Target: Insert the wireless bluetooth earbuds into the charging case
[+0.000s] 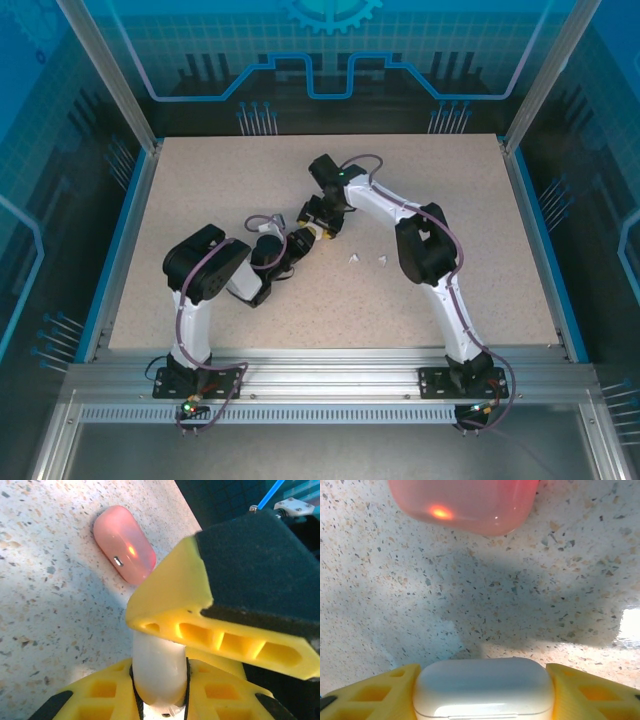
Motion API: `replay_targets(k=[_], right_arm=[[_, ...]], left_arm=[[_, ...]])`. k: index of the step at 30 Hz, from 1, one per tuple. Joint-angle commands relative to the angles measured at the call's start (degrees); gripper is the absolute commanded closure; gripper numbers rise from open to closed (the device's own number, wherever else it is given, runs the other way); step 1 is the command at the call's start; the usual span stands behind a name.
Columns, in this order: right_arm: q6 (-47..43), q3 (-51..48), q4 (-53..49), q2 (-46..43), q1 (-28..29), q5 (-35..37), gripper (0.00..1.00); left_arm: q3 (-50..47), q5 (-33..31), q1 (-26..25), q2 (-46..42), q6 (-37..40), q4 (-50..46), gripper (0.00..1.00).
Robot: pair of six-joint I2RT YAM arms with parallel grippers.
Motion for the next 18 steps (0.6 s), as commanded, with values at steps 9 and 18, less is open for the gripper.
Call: replay_targets(k=[9,18], right_arm=[[-2.6,-0.2,3.8,-10.7,-8.7,0.9,0.30],[-14.9,-32.8,24.2,-30.8,-16.7,-8.2,0.30]], left_arm=[[1.3,6.6,0.0,-6.2,3.3,-9.6,1.00],[6.8,26.0,5.7,-16.9,12.6,-23.0,1.00]])
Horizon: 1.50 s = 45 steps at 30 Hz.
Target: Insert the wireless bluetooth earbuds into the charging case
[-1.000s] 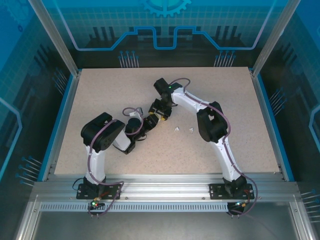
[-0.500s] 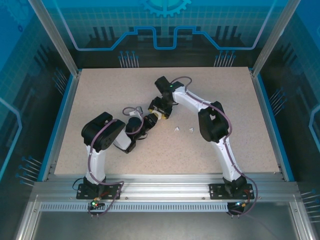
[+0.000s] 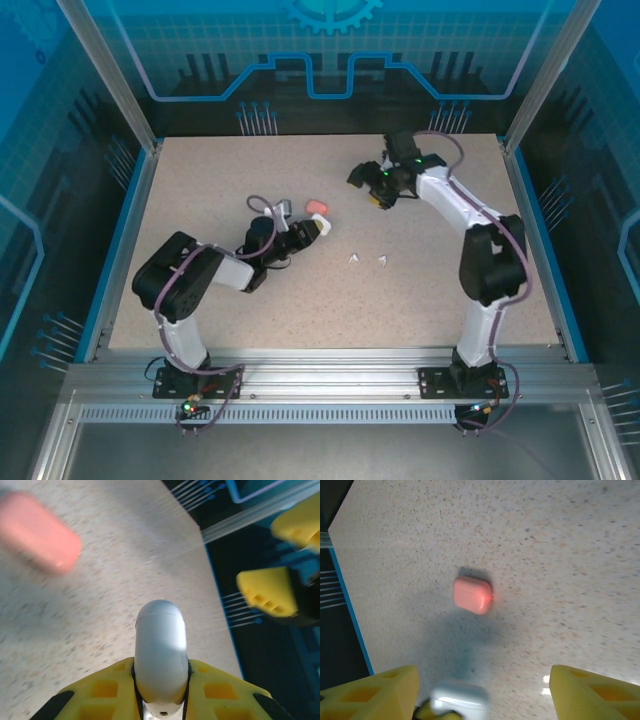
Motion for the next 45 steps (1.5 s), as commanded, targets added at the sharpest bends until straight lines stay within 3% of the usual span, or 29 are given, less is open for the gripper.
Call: replay_targets(k=[1,8,14,27,45], right_arm=[[-7.7,-8.9,9.7,-5.4,-0.8,-6.0,0.30],[-17.8,-23.6,24.0,-16.0,-1.8,-16.2,0.30],[-20.7,-24.7,28.2,-15.8,-0.8,-22.2,0.30],[-23.3,-19.5,25.4,-9.9,3.8,-22.6,0.32],[-21.6,-23.9,26.1,-4.7,-1.7,-20.7,0.37]], left_arm=[[3.2,11.4,2.9,-4.3,5.3,-5.6,1.00],[10.3,25.6,6.3,-6.7,8.2,-15.4,1.00],[16.4,34.9,6.3,-6.5,9.9,-23.7,1.00],[16.4,34.5,6.3,-7.8,11.4,-25.6,1.00],[16.2,34.1,6.2,-10.5,11.2,-24.1,1.00]])
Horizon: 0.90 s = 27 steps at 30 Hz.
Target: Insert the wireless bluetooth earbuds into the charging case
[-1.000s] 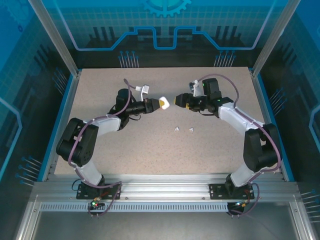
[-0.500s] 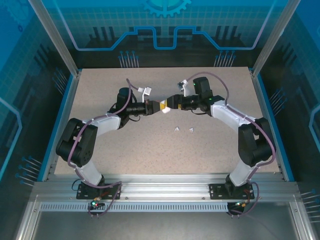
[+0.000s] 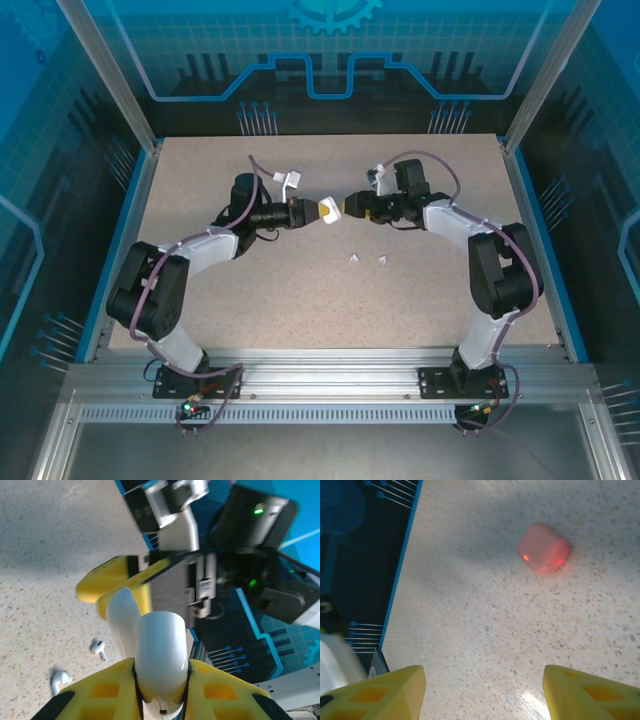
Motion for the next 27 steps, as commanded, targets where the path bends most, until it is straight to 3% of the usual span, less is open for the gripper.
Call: replay_targets(k=[1,8,13,27], right_arm=[[-0.1,-2.1,-1.0,-1.0,-1.1,0.0,0.37],[0.0,-6.5,1.1,-8.8,-4.1,-6.3,0.41],[1.8,-6.6,5.4,-10.2,-2.7,-11.9,0.46],[1.7,-1.4,4.4,-4.9,3.2,-11.6,0.63]], left_arm=[[0.4,1.7,-0.1,-1.6,1.7,2.1,1.00],[0.6,2.2,-0.1,-1.5,1.6,2.2,1.00],[0.8,2.5,-0.3,-1.7,1.8,1.8,1.00],[0.7,2.1,-0.8,-1.6,1.4,3.1,1.00]])
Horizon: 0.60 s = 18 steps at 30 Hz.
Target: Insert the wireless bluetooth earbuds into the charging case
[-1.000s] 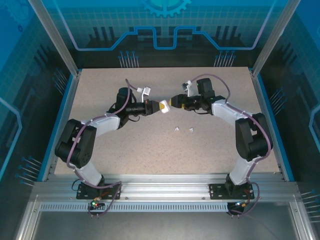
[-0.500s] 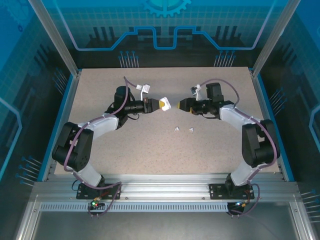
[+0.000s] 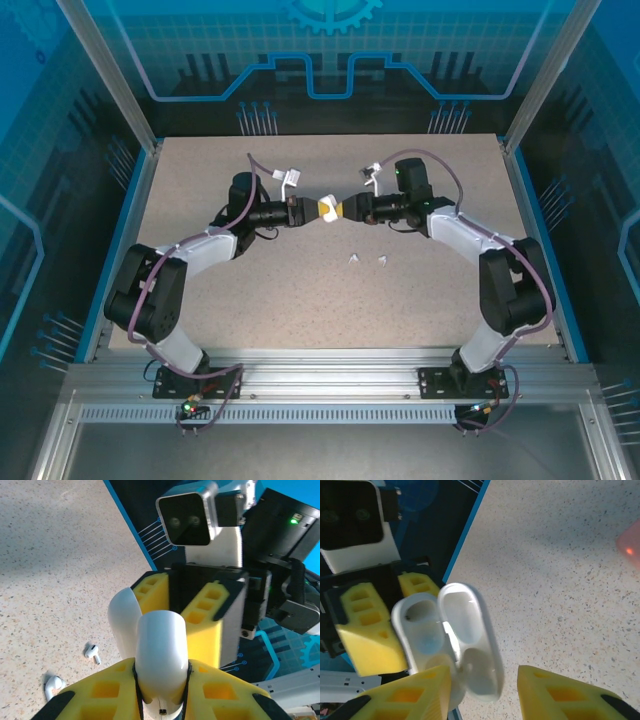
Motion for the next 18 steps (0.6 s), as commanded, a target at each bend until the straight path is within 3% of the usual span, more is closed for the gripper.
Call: replay_targets(k=[1,7,11,14,18], right_arm=[[0.1,1.3,0.5,1.9,0.9,-1.1,0.65],[0.0,1.3,0.4,2.9,0.8,-0.5,0.72],[0.6,1.8,1.1,3.8,0.8,-1.4,0.85],[0.7,1.8,1.1,4.0,0.8,-1.7,0.87],[0.7,1.7,1.3,3.7,0.7,-1.9,0.99]], left_arm=[[0.7,1.4,-0.6,-1.2,1.4,2.1,1.00],[0.4,1.4,-0.6,-1.7,1.5,2.0,1.00],[0.5,1.3,-0.6,-1.8,1.4,2.1,1.00],[0.5,1.1,-0.6,-1.9,1.5,2.2,1.00],[0.4,1.1,-0.7,-1.8,1.4,2.3,1.00]])
